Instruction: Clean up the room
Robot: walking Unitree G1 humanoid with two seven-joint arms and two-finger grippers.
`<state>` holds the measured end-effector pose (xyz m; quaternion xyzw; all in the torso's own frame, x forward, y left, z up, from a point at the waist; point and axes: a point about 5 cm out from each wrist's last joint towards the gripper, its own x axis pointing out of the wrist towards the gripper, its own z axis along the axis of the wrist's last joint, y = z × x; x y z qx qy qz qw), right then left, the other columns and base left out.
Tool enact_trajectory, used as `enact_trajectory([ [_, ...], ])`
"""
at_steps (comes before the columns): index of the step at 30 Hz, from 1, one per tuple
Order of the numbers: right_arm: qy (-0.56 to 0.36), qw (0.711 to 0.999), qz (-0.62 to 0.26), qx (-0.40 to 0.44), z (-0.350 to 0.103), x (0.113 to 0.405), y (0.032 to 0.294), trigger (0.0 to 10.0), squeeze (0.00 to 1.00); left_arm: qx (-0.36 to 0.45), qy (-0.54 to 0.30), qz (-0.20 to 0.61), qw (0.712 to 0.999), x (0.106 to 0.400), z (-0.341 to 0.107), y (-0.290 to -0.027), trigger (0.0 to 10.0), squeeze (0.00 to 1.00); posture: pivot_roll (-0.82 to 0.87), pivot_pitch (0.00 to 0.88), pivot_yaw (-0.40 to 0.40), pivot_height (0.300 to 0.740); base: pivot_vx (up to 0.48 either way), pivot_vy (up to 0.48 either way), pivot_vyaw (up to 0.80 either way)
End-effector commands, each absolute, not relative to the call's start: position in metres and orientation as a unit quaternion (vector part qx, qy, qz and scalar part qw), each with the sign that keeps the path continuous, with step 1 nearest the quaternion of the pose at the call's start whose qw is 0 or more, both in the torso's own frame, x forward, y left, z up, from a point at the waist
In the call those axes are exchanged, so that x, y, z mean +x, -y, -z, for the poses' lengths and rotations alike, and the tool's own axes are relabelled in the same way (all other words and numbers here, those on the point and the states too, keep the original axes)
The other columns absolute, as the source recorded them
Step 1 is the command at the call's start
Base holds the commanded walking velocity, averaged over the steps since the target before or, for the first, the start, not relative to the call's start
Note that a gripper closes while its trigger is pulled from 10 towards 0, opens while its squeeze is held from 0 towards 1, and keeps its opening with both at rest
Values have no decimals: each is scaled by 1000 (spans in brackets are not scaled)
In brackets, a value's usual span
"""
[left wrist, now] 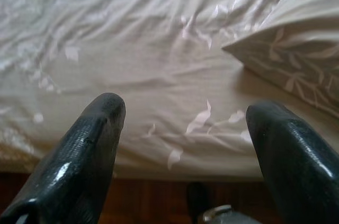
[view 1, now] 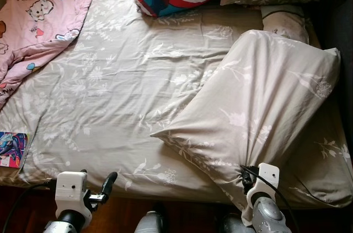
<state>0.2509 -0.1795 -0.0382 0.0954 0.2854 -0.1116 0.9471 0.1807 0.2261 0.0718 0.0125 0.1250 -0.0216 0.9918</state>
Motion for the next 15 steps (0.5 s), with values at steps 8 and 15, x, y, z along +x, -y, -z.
enact_trajectory([
  [8, -386, 914, 79, 98, 72, 207, 156, 0, 0, 8, -152, 7, 988, 175, -56, -235, 10000, 0, 166, 388, 171, 740, 0, 0, 0],
  [15, -386, 915, 78, 93, 72, 207, 160, 0, 0, 1, -147, 11, 989, 182, -53, -230, 10000, 0, 149, 382, 160, 740, 0, 0, 0],
])
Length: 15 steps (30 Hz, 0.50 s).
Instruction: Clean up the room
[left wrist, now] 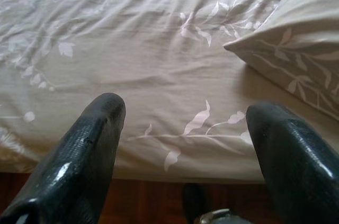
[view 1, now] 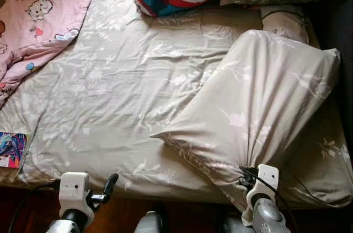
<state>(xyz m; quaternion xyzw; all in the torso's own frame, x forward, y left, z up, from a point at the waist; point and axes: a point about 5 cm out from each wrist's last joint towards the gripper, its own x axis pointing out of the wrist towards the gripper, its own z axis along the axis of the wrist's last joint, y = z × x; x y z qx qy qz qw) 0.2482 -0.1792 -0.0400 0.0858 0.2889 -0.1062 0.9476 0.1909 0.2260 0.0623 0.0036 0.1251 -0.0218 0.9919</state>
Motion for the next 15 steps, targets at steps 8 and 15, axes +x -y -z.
enact_trajectory([
  [8, -387, 914, 86, 87, 71, 208, 168, 0, 0, -4, -149, 12, 989, 187, -44, -228, 10000, 0, 132, 361, 137, 740, 0, 0, 0],
  [15, -379, 916, 102, 87, 68, 212, 176, 0, 0, -7, -152, 7, 988, 194, -34, -229, 10000, 0, 81, 315, 96, 740, 0, 0, 0],
])
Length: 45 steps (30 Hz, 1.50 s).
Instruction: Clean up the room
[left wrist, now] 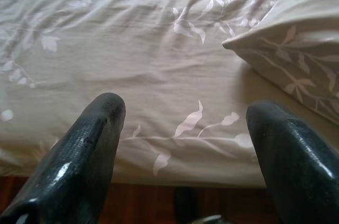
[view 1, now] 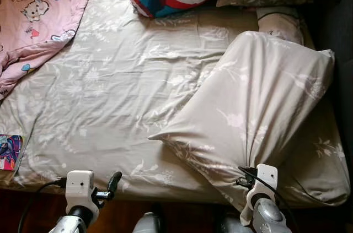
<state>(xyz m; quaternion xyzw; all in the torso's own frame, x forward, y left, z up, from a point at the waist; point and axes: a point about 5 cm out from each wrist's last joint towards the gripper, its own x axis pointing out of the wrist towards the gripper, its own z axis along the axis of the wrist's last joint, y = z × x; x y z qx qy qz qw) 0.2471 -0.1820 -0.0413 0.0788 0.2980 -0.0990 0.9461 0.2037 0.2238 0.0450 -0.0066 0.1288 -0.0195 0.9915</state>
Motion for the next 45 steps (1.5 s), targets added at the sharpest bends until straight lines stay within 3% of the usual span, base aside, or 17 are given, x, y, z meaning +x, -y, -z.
enact_trajectory([
  [1, -373, 916, 116, 92, 66, 215, 182, 0, 0, -9, -152, 2, 988, 196, -32, -229, 10000, 0, 75, 299, 82, 740, 0, 0, 0],
  [11, -360, 914, 176, 66, 58, 218, 220, 0, 0, -18, -147, -15, 989, 213, -24, -229, 10000, 0, 0, 180, 35, 740, 0, 0, 0],
  [13, -342, 910, 226, 59, 49, 220, 245, 0, 0, -23, -142, -24, 989, 219, -23, -230, 10000, 0, -34, 133, 28, 740, 0, 0, 0],
  [20, -297, 897, 326, 31, 23, 222, 303, 0, 0, -24, -136, -29, 990, 234, -20, -230, 10000, 0, -71, 106, 39, 740, 0, 0, 0],
  [45, -297, 897, 326, 31, 23, 222, 303, 0, 0, -24, -136, -29, 990, 234, -20, -230, 10000, 0, -71, 106, 39, 740, 0, 0, 0],
])
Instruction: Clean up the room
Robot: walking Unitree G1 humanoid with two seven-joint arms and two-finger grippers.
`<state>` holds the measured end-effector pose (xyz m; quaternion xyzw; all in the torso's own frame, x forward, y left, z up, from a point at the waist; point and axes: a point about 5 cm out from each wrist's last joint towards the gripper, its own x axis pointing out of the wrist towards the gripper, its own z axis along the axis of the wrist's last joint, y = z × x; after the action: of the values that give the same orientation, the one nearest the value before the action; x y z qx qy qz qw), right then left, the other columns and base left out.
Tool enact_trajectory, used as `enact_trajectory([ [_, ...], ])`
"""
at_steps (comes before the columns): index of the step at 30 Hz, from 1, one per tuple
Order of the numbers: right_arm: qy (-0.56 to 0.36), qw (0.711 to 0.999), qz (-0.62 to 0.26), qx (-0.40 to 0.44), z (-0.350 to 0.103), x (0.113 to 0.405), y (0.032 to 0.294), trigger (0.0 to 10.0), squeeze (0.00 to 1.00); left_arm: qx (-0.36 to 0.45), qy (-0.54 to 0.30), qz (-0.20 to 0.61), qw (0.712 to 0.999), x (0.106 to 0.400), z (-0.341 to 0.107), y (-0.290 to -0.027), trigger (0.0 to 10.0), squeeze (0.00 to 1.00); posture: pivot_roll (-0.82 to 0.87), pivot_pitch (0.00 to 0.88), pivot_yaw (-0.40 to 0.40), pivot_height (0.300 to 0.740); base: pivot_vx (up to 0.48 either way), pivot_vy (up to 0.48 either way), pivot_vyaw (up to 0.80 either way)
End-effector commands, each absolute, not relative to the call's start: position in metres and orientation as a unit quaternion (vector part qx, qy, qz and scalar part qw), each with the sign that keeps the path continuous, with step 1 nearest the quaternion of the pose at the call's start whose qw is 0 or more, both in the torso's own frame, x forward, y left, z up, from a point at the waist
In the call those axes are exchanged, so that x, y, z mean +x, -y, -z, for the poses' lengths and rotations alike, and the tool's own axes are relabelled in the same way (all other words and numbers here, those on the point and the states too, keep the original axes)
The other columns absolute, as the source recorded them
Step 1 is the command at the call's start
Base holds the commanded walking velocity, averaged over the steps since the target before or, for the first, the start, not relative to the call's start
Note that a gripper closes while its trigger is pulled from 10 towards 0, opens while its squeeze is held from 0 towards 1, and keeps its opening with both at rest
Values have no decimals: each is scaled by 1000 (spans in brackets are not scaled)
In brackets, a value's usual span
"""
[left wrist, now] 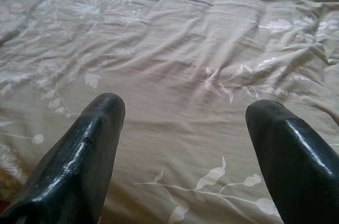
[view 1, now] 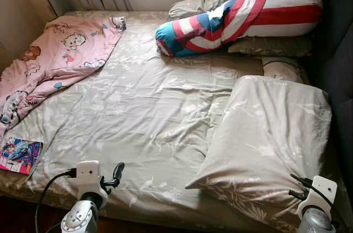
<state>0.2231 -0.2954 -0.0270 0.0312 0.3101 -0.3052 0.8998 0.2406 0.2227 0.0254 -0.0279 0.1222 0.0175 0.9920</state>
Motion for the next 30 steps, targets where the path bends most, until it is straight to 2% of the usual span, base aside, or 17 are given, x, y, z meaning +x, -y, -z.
enact_trajectory([
  [1, -297, 897, 326, 31, 23, 222, 303, 0, 0, -24, -136, -29, 990, 234, -20, -230, 10000, 0, -71, 106, 39, 740, 0, 0, 0],
  [7, -297, 897, 326, 31, 23, 222, 303, 0, 0, -24, -136, -29, 990, 234, -20, -230, 10000, 0, -71, 106, 39, 740, 0, 0, 0],
  [8, -287, 894, 342, 25, 17, 222, 313, 0, 0, -23, -134, -30, 990, 237, -18, -230, 10000, 0, -80, 99, 44, 740, 0, 0, 0],
  [9, -253, 866, 431, -8, -12, 210, 368, 0, 0, -17, -135, -32, 990, 238, -17, -235, 10000, 0, -76, 97, 89, 740, 0, 0, 0],
  [10, -224, 840, 493, -30, -38, 199, 405, 0, 0, -13, -135, -33, 990, 239, -16, -239, 10000, 0, -76, 97, 89, 740, 0, 0, 0],
  [11, -205, 820, 532, -43, -56, 189, 427, 0, 0, -10, -136, -34, 990, 240, -16, -242, 10000, 0, -74, 103, 90, 740, 0, 0, 0],
  [12, -195, 811, 550, -49, -66, 185, 437, 0, 0, -8, -137, -34, 990, 240, -17, -243, 10000, 0, -74, 103, 90, 740, 0, 0, 0],
  [30, -236, 805, 543, -42, -47, 174, 429, 0, 0, 3, -138, -27, 990, 235, -16, -250, 10000, 0, -64, 139, 111, 740, 0, 0, 0],
])
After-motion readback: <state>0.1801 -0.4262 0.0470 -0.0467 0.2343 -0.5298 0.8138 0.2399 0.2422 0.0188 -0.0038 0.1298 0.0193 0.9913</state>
